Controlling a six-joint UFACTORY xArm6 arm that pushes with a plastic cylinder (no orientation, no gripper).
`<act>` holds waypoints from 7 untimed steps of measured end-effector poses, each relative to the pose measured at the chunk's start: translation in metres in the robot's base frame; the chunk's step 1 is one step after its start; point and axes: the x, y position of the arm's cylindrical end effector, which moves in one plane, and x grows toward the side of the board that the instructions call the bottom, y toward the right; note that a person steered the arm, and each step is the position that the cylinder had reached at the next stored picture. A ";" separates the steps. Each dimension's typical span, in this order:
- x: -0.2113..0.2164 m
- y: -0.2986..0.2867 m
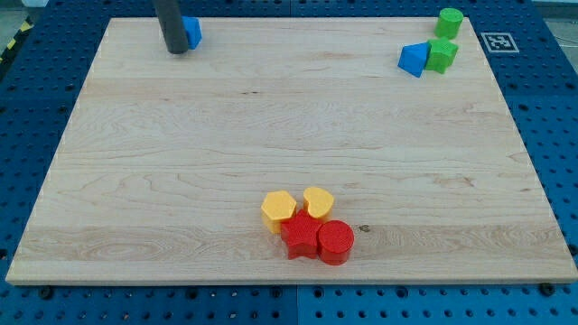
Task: Move the green star into the blue triangle
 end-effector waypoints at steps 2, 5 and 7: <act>0.087 0.070; 0.150 0.457; 0.102 0.519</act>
